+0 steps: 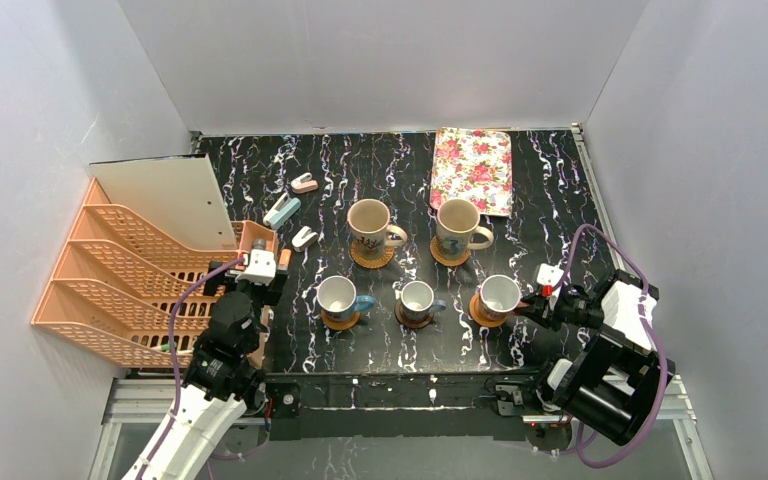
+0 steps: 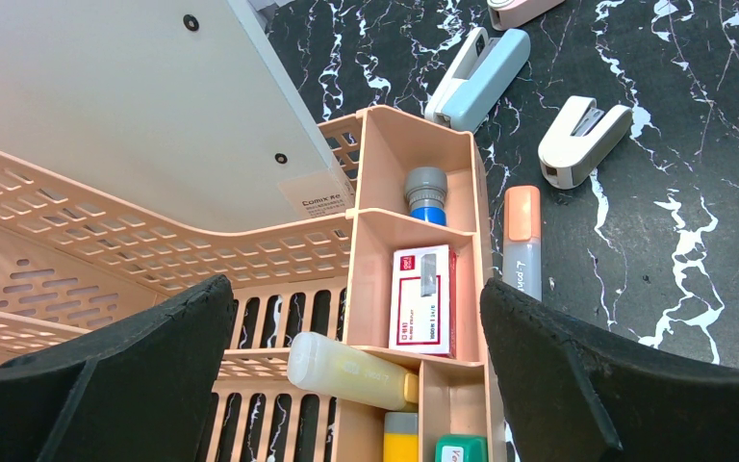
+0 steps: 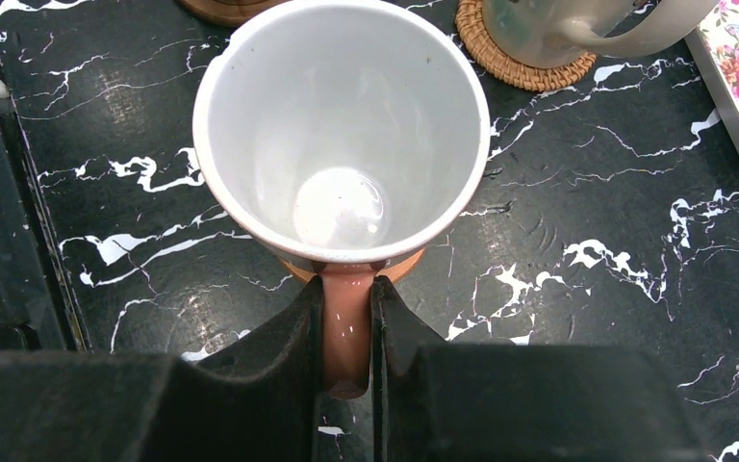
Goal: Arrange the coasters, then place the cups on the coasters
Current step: Place the cup on the coaster.
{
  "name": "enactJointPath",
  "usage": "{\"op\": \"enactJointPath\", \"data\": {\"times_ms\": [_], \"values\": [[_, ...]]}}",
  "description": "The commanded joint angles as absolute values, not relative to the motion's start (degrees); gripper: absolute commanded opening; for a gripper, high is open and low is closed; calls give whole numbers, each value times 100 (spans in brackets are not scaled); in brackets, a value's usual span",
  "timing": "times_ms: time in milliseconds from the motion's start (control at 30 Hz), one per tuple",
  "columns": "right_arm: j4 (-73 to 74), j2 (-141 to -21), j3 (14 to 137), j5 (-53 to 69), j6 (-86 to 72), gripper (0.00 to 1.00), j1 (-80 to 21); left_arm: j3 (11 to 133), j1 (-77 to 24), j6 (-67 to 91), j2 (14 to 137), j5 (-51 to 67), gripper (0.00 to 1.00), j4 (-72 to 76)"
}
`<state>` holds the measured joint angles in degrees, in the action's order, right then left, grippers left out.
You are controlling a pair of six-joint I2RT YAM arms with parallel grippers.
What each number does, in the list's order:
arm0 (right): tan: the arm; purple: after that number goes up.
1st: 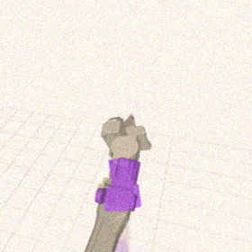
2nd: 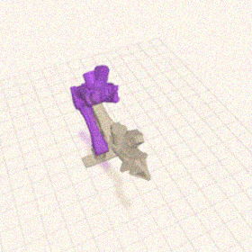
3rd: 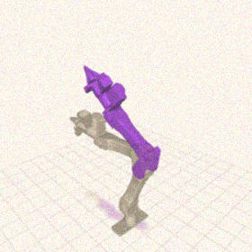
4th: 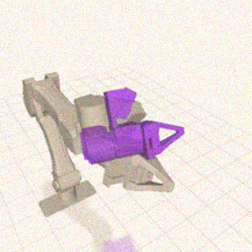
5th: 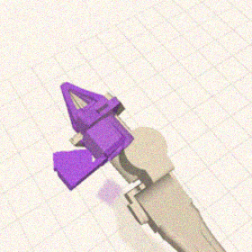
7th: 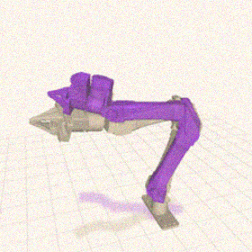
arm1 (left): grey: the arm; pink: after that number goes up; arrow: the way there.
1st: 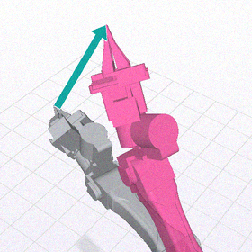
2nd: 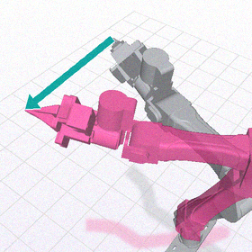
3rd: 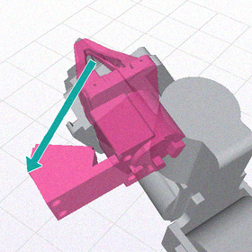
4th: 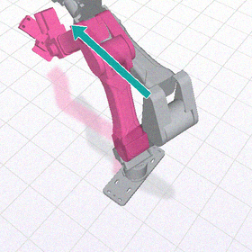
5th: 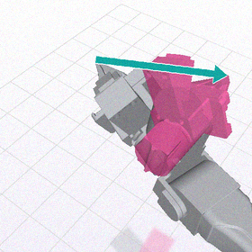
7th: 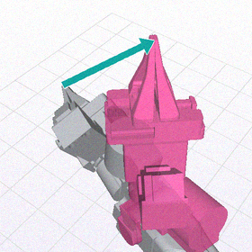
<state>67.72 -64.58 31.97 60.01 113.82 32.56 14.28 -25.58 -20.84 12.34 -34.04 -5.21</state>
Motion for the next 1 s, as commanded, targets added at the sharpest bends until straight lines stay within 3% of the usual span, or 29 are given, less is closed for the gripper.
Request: {"op": "enactJointPath", "data": {"times_ms": [0, 967], "values": [[7075, -6363, 3156, 6346, 11593, 5, 3275, 1362, -2531, -2074, 1259, -3461, 98, -461], [7058, -6246, 3091, 6346, 11614, 17, 3270, 1362, -2531, -2074, 1263, -3470, 98, -461]]}}
